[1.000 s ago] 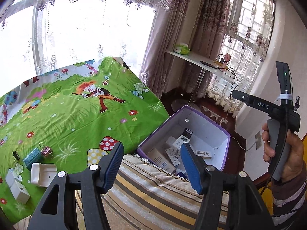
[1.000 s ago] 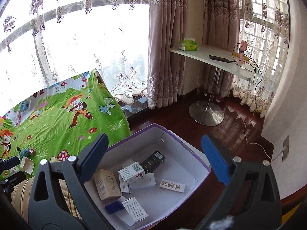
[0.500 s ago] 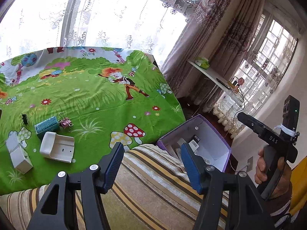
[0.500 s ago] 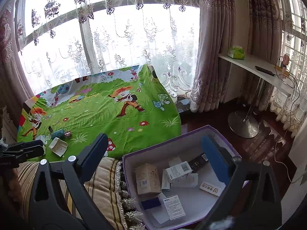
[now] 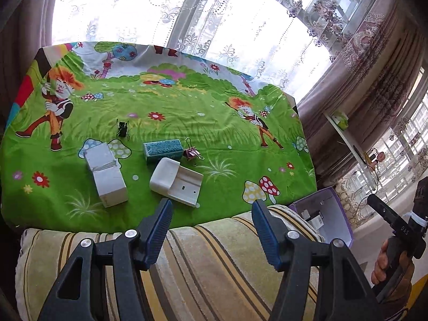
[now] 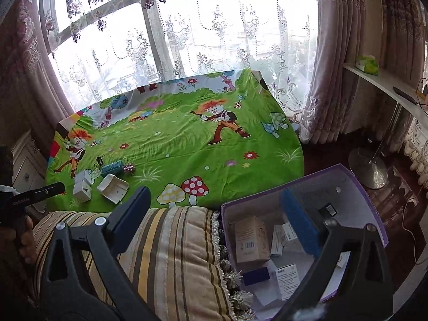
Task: Organize rigid objects
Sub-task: 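Move both grippers back over the white cubes and white tray, then grasp the white cube with the left gripper while the right approaches the white plastic tray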
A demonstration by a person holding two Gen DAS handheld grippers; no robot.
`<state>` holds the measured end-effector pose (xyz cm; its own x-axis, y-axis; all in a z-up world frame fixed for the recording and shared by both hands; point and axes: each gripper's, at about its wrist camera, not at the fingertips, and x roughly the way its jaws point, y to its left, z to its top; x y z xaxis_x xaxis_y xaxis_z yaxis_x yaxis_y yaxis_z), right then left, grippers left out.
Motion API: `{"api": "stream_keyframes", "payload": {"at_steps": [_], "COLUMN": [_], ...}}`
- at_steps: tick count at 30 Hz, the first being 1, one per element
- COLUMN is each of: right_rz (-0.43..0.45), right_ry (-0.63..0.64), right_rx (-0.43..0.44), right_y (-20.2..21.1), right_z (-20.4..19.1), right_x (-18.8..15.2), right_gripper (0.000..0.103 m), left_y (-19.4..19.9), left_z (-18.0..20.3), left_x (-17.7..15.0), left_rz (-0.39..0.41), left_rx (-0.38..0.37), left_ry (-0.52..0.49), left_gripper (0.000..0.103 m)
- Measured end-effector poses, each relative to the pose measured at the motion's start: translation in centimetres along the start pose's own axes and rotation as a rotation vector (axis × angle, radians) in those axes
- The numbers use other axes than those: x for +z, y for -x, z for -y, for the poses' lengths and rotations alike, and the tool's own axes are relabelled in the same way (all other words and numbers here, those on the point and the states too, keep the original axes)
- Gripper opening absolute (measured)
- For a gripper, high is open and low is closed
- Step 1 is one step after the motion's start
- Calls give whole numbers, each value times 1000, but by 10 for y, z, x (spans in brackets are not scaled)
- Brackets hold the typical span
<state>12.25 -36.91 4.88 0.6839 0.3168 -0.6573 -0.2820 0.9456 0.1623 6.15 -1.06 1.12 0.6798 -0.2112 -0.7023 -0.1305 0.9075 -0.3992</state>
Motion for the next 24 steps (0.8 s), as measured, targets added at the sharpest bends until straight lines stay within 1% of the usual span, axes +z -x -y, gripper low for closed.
{"api": "stream_keyframes", "payload": {"at_steps": [7, 14, 18, 24], "right_rz": [-80, -163, -203, -238], "right_ry": [93, 207, 277, 340], "right_rx": [57, 114, 137, 165], "right_y": [-26, -57, -72, -90], "right_z": [-42, -83, -104, -126], "right_x": [-4, -8, -11, -12], "right_gripper": [99, 99, 99, 99], "left_y": [1, -5, -13, -27], "left_z": [-32, -55, -69, -85], "left_x": [-1, 0, 1, 4], "left_rz": [-25, -58, -93, -151], "left_rx": [57, 93, 114, 160], "left_ry": [83, 154, 203, 261], "left_gripper": [63, 63, 63, 63]}}
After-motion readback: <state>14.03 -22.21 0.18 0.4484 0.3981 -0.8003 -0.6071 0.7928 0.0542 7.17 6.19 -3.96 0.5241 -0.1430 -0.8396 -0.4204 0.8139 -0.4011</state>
